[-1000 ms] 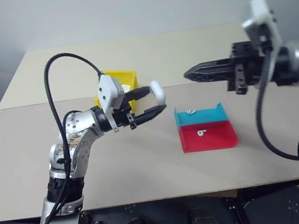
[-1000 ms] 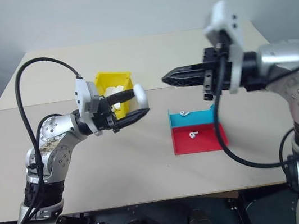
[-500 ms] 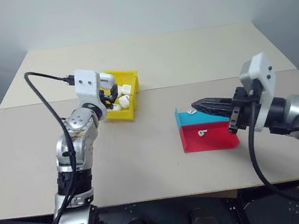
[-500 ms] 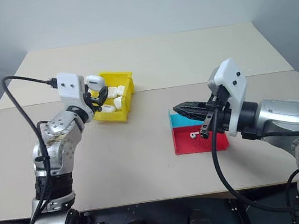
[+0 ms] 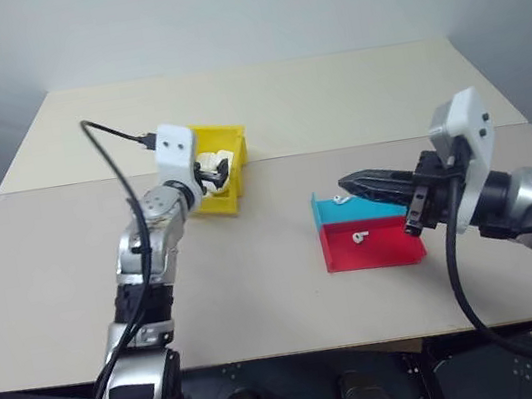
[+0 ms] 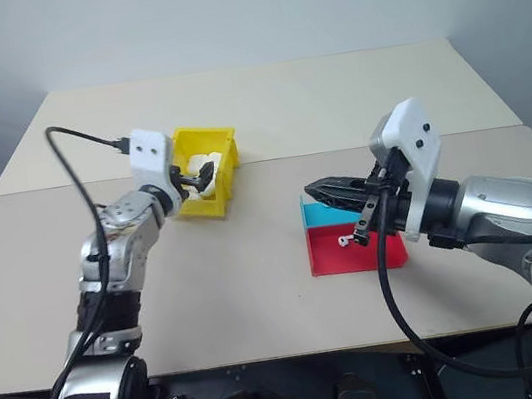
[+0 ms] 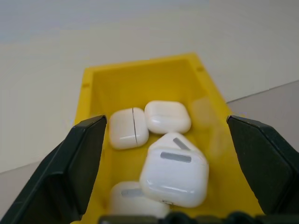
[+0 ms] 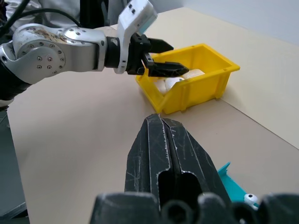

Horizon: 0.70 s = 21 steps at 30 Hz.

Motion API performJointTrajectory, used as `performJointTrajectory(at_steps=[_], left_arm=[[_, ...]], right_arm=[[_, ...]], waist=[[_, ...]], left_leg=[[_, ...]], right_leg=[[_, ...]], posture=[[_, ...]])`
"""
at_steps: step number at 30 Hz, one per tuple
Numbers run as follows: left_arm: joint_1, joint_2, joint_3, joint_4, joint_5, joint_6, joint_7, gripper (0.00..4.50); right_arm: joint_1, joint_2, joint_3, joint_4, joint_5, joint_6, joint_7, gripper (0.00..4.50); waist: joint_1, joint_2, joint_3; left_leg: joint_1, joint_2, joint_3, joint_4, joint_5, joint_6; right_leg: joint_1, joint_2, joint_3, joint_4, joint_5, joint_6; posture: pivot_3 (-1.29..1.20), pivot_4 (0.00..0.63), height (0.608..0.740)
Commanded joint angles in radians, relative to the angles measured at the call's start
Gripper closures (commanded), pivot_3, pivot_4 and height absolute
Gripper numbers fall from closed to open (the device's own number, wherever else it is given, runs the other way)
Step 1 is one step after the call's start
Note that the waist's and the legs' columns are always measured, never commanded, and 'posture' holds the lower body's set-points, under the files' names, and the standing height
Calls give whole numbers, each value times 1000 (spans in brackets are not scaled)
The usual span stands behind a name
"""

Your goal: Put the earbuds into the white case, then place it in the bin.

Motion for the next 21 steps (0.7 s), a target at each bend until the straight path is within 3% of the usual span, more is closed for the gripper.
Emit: performJointTrajectory(at_steps=[1,5,15,21], left_arm=[[81,72,58,-203,-48,-38,-80,21],[229,200,157,-381,-202,-9,-263,21],[606,469,410,-668,-589,71,-637,21],[705,565,498,-704,-673,80,-697,21]], right_arm=[[66,-6,-9,-45,-71,-129,31,4500],[168,10,33,-14,-180,-269,92,4500],[276,-74,19,55,-203,-357,296,4500],[337,-122,23,82,-272,-436,381,4500]], waist=[[-2,0,0],[-9,0,0],[-9,-1,0],[-9,-1,-1]], left_leg=[[0,0,0,0,0,0],[0,0,0,1,0,0],[4,1,1,0,0,0],[8,1,1,-1,0,0]], right_leg=[[0,0,0,0,0,0],[0,0,0,0,0,0],[2,0,0,-1,0,0],[6,0,0,-2,-1,-1]], posture=[[0,150,740],[0,150,740],[0,150,740],[0,150,740]])
